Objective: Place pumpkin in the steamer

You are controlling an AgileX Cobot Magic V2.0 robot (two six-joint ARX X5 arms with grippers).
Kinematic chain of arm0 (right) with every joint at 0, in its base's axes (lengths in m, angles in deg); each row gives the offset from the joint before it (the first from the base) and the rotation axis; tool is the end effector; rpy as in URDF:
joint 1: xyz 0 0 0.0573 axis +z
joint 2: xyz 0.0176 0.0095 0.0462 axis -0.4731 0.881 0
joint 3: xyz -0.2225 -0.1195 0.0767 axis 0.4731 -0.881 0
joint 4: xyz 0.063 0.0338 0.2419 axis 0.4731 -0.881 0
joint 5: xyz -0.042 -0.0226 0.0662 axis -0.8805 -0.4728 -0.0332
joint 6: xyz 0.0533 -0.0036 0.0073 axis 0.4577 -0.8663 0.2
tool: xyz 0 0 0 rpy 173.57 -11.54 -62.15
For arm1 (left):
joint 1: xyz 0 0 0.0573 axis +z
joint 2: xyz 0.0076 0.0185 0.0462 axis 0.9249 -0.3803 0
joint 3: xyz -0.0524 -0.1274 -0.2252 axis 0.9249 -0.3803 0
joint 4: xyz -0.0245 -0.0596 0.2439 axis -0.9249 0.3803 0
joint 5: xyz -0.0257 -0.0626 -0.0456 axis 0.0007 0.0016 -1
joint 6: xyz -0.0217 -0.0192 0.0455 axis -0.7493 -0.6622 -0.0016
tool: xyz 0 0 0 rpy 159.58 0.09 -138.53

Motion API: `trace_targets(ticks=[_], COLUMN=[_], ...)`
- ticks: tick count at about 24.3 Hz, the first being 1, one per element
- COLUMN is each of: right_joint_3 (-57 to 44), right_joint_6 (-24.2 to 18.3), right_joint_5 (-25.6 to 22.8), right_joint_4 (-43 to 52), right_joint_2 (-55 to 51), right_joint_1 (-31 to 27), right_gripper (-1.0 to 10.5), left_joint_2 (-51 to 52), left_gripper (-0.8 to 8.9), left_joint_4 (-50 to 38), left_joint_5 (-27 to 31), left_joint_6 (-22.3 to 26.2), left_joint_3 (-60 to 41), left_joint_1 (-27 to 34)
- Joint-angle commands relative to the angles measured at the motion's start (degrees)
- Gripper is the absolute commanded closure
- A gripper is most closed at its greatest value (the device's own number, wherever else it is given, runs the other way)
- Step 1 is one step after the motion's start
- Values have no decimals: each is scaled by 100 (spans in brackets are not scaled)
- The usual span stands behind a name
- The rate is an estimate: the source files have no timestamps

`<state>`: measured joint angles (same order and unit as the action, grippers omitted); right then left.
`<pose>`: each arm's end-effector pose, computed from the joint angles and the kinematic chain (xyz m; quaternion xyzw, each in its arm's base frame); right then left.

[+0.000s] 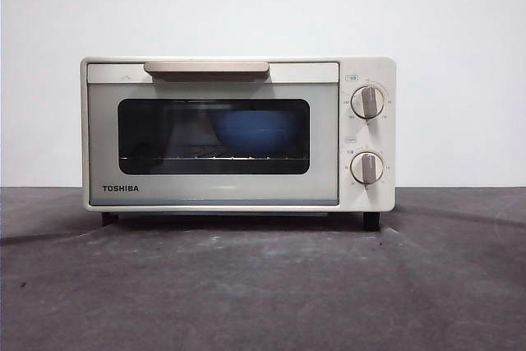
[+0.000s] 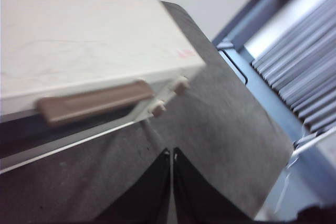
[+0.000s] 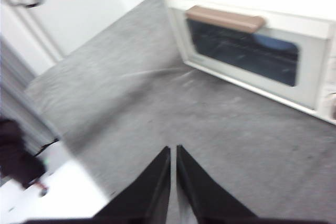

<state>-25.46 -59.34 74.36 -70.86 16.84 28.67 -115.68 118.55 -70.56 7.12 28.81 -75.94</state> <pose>0.0598 0.0879 0.3458 0.0783 0.2404 0.3981 0.8818 0.1917 -0.0484 0.3650 -0.1684 0.2570 -0.4059 0.8607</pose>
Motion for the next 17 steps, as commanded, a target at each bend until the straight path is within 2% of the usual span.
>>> trace_targets(ticks=[1,6,11,17], right_joint_3=[52,52,52,55], right_joint_6=[-201,-374,-391,-389], right_joint_5=[-297,-649,-651,-649], right_joint_4=[57,57,57,59], right_joint_2=[22,22,22,15], right_joint_1=[57,57,57,57], right_gripper=[933,933,933,933], left_joint_2=[437,1134,1519,1781], left_gripper=[799,799,795,795], left_joint_4=[245,807,1355,1381], left_joint_5=[160,382,601,601], left_joint_6=[645,833,918,920], left_joint_3=[111,111,111,111], left_joint_1=[-175,-304,-302,-304])
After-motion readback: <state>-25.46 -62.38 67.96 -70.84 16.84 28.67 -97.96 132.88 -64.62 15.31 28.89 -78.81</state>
